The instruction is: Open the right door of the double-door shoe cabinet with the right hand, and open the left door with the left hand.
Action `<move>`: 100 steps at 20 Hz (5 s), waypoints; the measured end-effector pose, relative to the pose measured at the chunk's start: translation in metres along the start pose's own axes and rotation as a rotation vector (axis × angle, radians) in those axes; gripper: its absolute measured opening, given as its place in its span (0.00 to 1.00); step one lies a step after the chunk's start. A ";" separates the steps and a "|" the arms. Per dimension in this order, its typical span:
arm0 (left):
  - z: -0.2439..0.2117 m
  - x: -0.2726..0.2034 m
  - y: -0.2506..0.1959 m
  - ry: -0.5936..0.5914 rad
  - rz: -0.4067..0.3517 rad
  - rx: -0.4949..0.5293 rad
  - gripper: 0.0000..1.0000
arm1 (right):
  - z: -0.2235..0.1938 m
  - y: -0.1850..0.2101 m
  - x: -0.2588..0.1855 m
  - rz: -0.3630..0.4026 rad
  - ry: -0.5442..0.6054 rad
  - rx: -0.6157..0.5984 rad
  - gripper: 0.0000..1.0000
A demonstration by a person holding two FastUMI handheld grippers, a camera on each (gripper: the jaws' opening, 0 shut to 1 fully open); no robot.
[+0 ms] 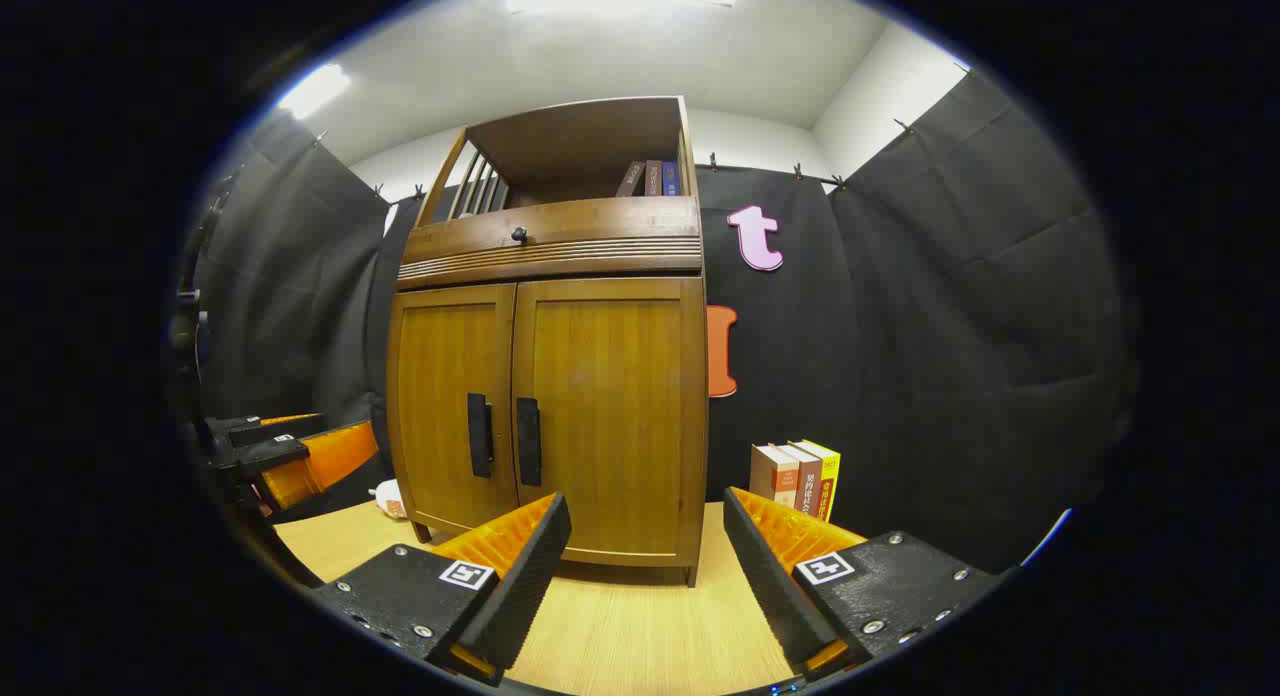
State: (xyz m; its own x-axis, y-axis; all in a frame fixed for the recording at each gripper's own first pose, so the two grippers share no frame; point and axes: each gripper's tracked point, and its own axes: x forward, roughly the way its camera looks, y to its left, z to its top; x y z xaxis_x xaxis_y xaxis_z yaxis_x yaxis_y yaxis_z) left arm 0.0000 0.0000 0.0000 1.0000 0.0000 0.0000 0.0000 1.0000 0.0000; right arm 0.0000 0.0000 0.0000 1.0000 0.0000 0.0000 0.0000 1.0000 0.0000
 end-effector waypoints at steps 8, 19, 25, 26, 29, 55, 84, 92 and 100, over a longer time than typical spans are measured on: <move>-0.006 0.008 -0.001 0.029 0.006 -0.012 0.96 | 0.004 0.001 -0.001 -0.015 -0.013 -0.006 0.98; -0.002 0.015 0.005 0.017 0.015 -0.002 0.93 | 0.004 0.002 -0.004 -0.048 0.004 -0.012 0.97; 0.001 0.019 0.010 0.007 0.020 0.019 0.95 | 0.012 0.001 -0.001 -0.052 -0.020 0.010 0.94; 0.000 0.020 0.009 0.014 0.016 0.020 0.94 | 0.015 0.003 0.005 -0.047 -0.025 0.024 0.94; -0.004 0.021 0.012 0.028 0.023 0.019 0.96 | 0.014 0.015 0.026 -0.001 -0.005 0.069 0.94; -0.019 -0.046 0.140 0.089 0.176 0.061 0.96 | -0.012 0.191 0.249 0.181 0.043 0.034 0.66; -0.012 -0.062 0.184 0.059 0.166 0.052 0.96 | -0.017 0.115 0.126 0.065 0.053 0.018 0.26; -0.013 -0.046 0.152 0.042 0.090 0.011 0.94 | -0.010 0.037 0.074 -0.025 0.088 0.004 0.13; -0.024 -0.050 0.128 0.063 0.100 -0.011 0.96 | -0.009 -0.047 0.060 -0.116 0.121 -0.019 0.03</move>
State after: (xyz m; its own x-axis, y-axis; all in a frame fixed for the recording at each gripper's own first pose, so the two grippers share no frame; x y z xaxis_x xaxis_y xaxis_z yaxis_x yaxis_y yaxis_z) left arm -0.0504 0.1277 -0.0243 0.9931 0.0990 -0.0634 -0.0997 0.9950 -0.0076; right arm 0.0605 -0.0467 -0.0089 0.9860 -0.1163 -0.1195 0.1140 0.9931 -0.0261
